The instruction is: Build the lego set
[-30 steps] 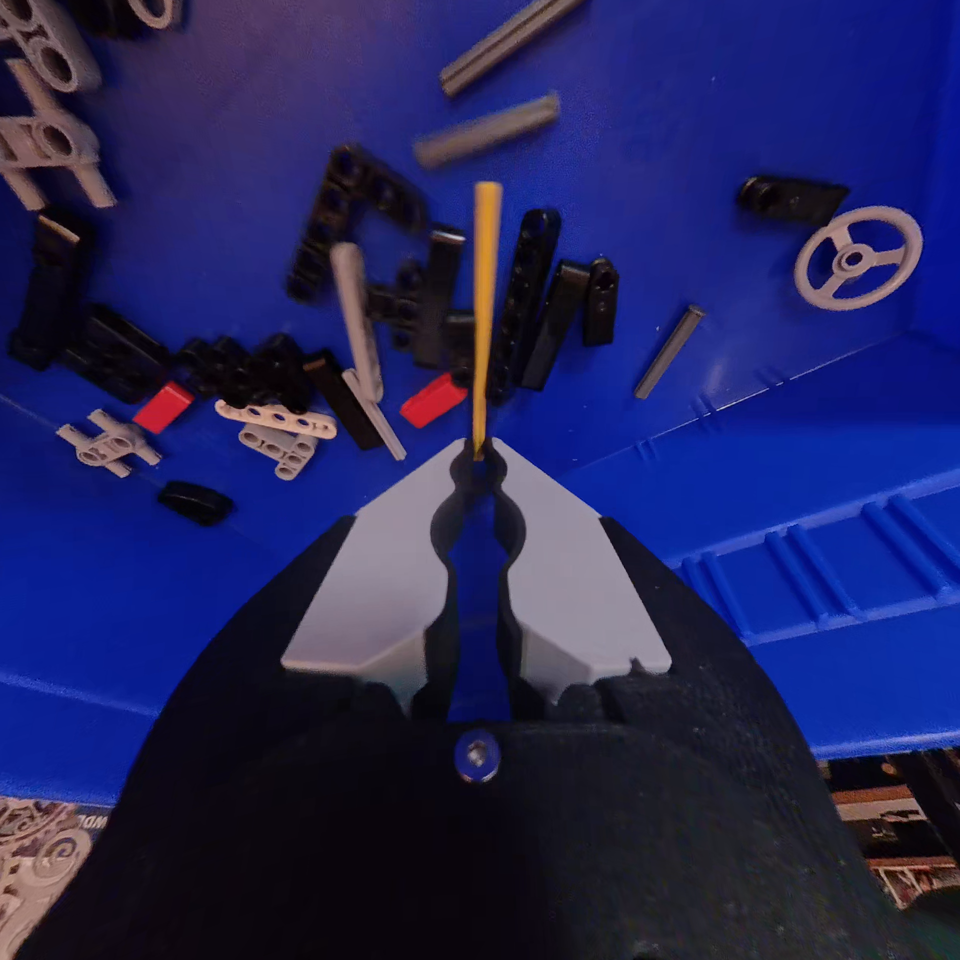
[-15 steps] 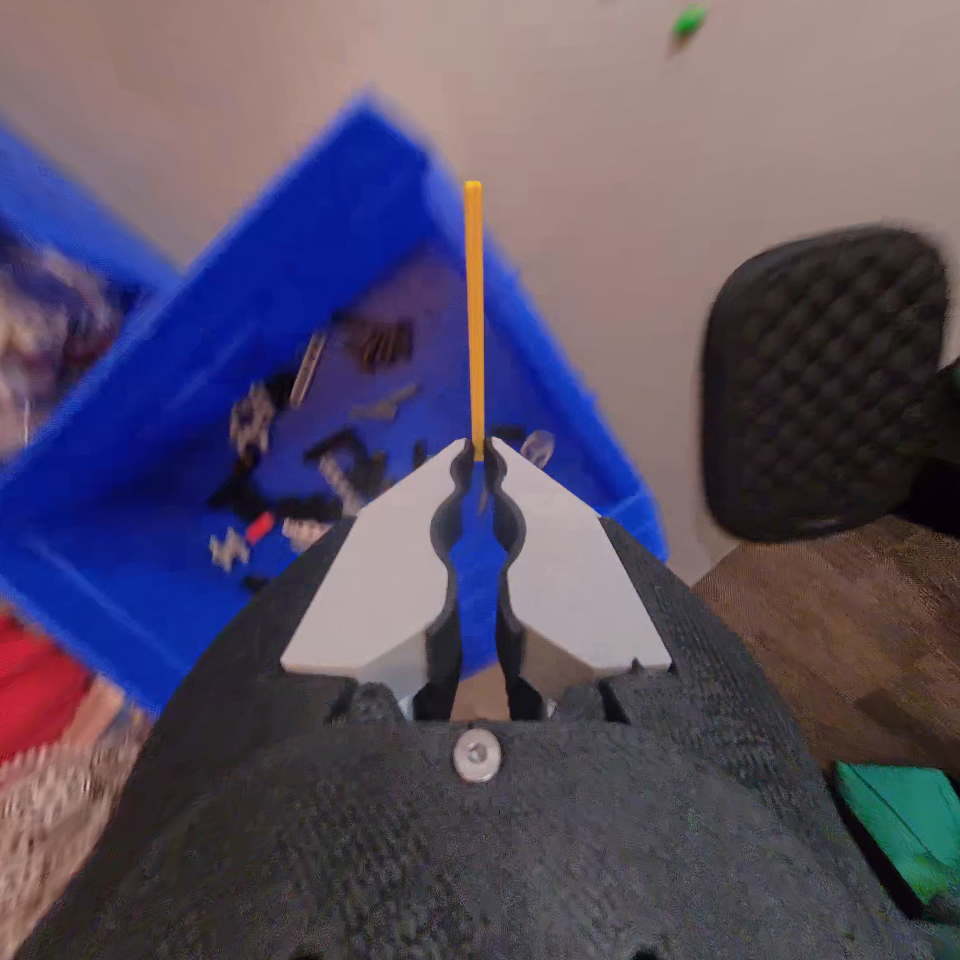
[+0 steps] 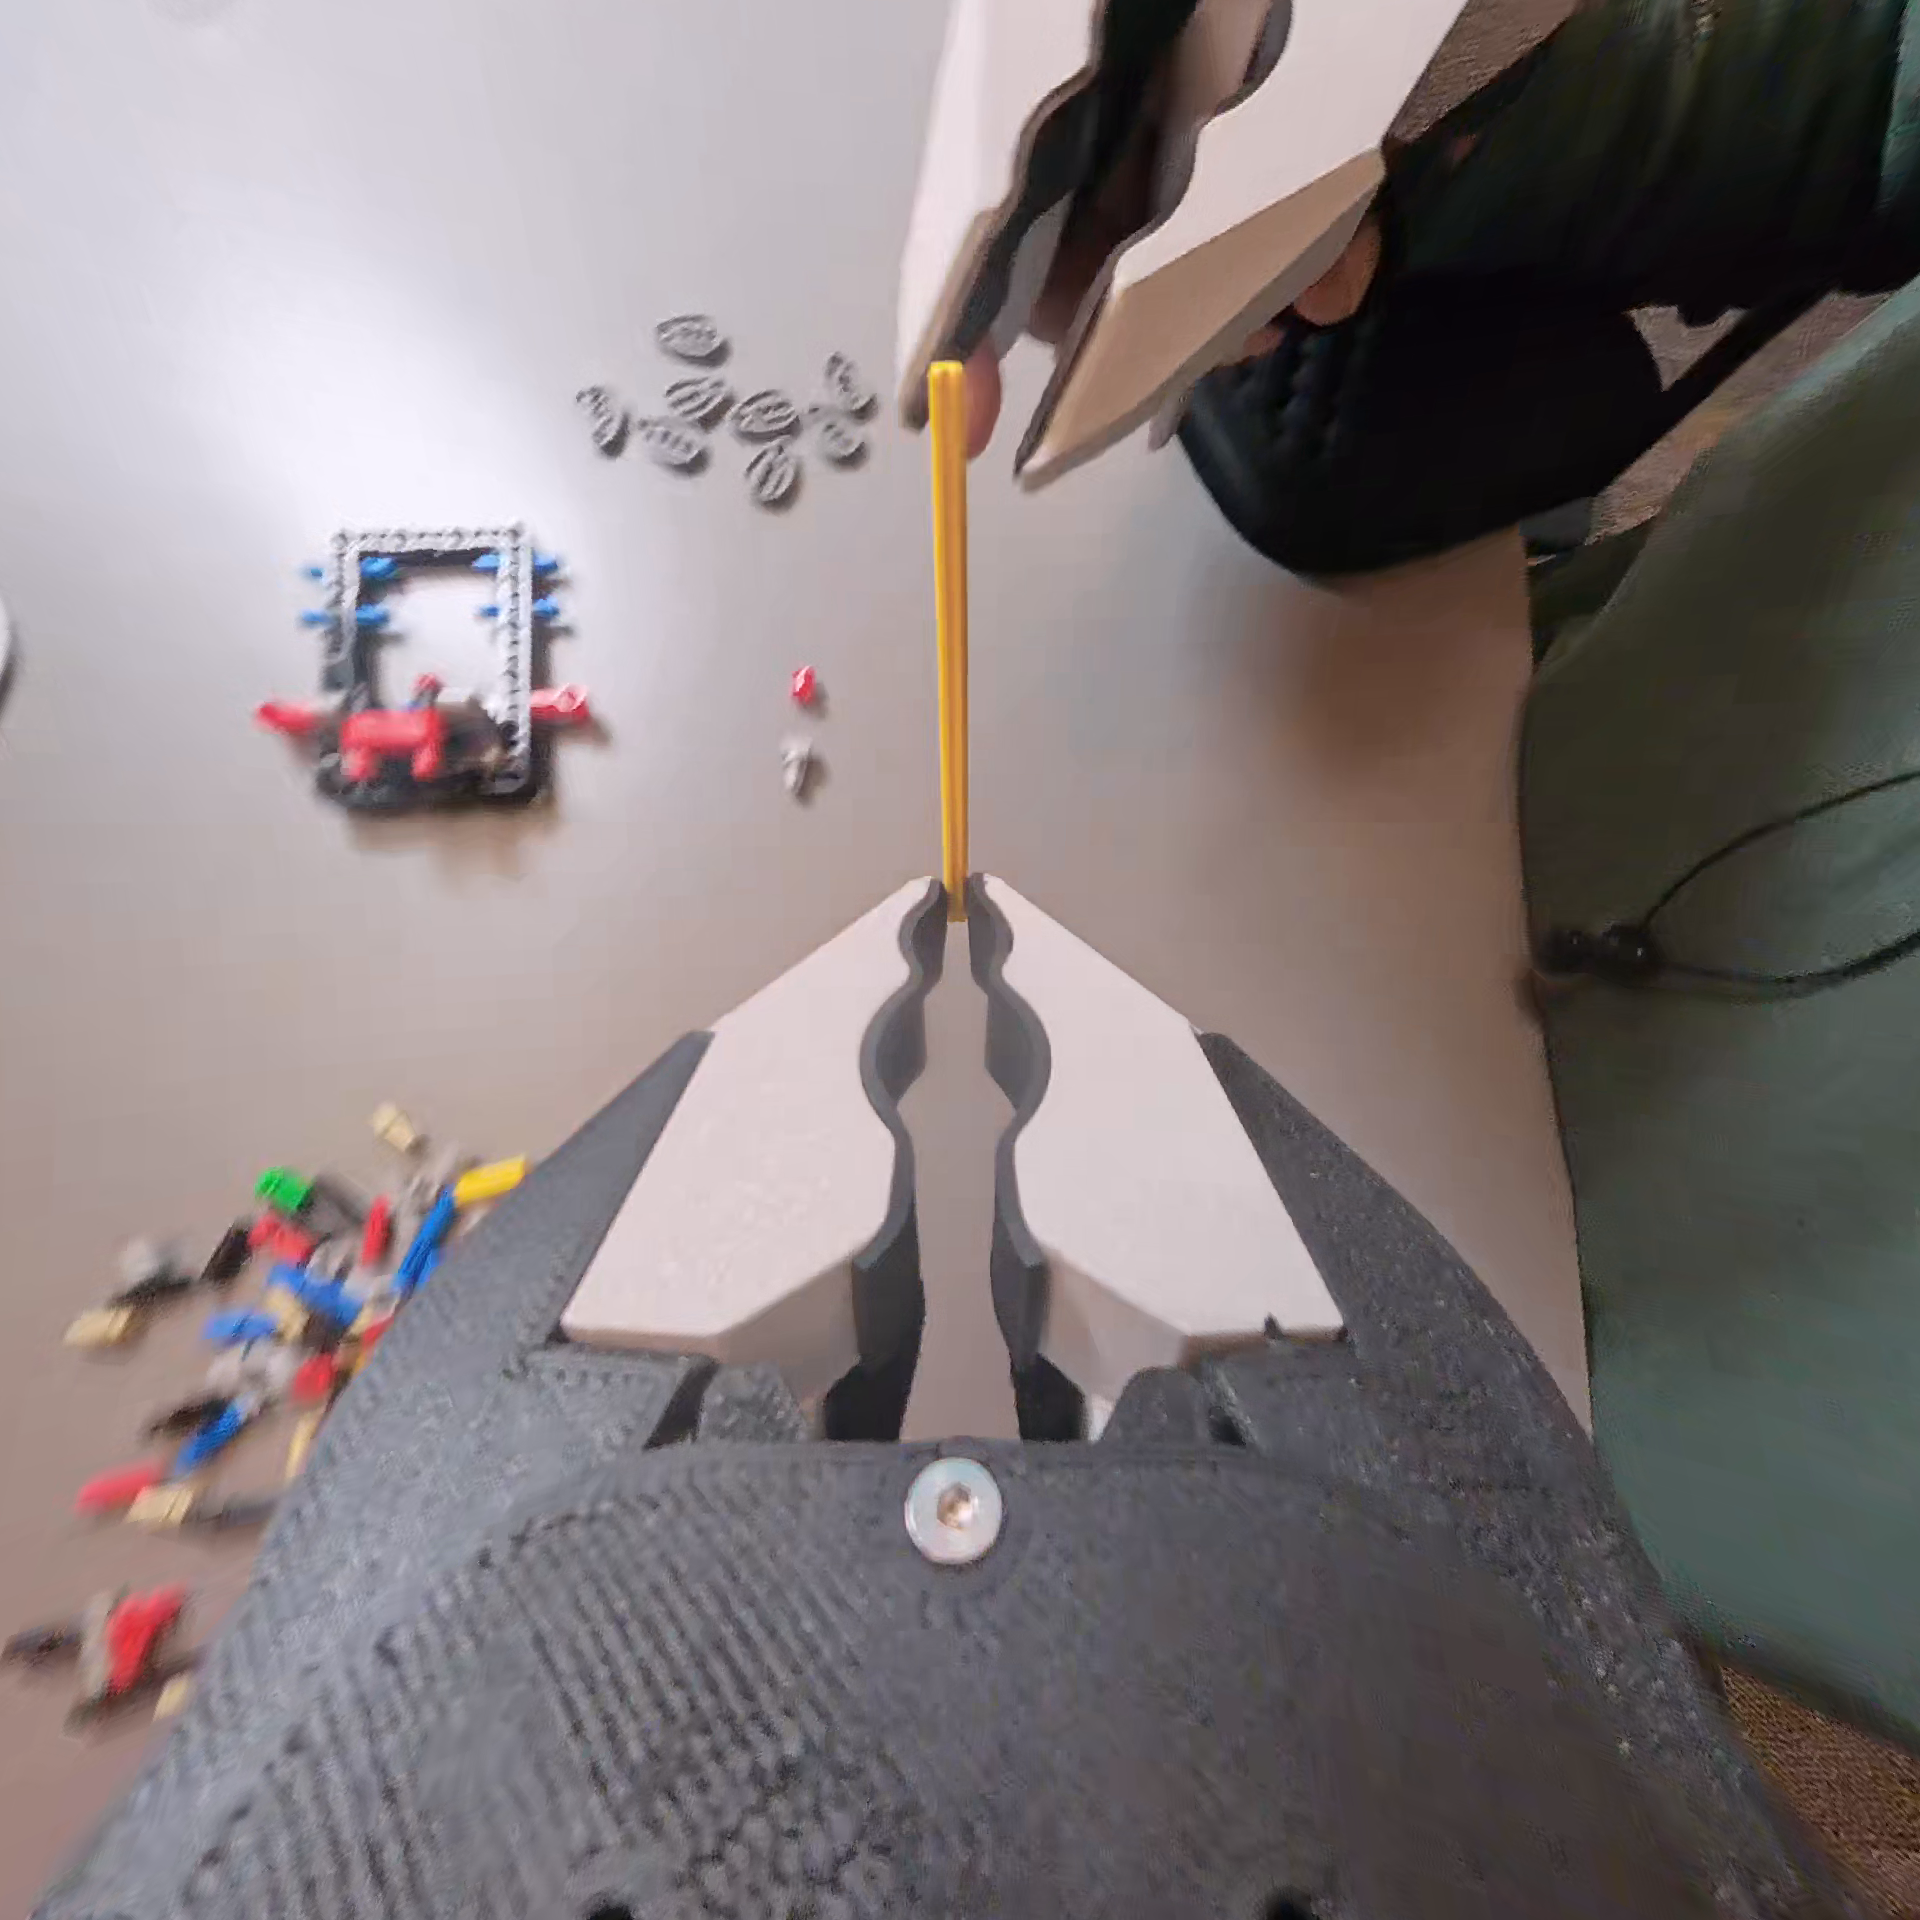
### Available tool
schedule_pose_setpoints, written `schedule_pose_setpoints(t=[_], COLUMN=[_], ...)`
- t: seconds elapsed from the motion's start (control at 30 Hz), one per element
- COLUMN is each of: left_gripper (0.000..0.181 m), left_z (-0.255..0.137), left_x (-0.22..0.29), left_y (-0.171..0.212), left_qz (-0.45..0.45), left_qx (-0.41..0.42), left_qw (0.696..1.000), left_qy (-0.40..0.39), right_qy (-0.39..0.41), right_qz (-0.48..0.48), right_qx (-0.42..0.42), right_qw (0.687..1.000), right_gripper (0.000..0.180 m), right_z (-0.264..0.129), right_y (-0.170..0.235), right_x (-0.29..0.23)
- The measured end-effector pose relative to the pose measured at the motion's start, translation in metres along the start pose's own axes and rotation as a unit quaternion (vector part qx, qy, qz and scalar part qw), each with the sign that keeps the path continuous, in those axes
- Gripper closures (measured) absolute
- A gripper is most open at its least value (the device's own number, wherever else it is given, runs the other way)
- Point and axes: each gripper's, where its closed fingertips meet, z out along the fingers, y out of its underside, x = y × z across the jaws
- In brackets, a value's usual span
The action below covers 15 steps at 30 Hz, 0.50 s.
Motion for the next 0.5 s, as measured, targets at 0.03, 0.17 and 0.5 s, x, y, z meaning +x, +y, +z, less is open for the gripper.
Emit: schedule_pose_setpoints(t=[0.03,0.17,0.5], left_gripper=[0.178,0.178,0.168], left_z=[0.011,0.040,0.026], left_x=[0.004,0.012,-0.020], left_y=[-0.005,-0.007,-0.011], left_qz=[0.006,0.019,-0.034], left_qx=[0.004,-0.006,0.103], left_qw=[1.000,0.999,0.994], left_qy=[0.011,0.042,-0.020], right_qy=[-0.010,-0.053,0.015], right_qz=[0.017,0.055,0.031], right_qx=[-0.002,0.004,-0.040], right_qw=[1.000,0.997,0.999], right_gripper=[0.166,0.173,0.177], right_z=[-0.002,-0.008,-0.034], right_y=[0.001,0.006,0.025], right_x=[-0.001,-0.008,0.051])
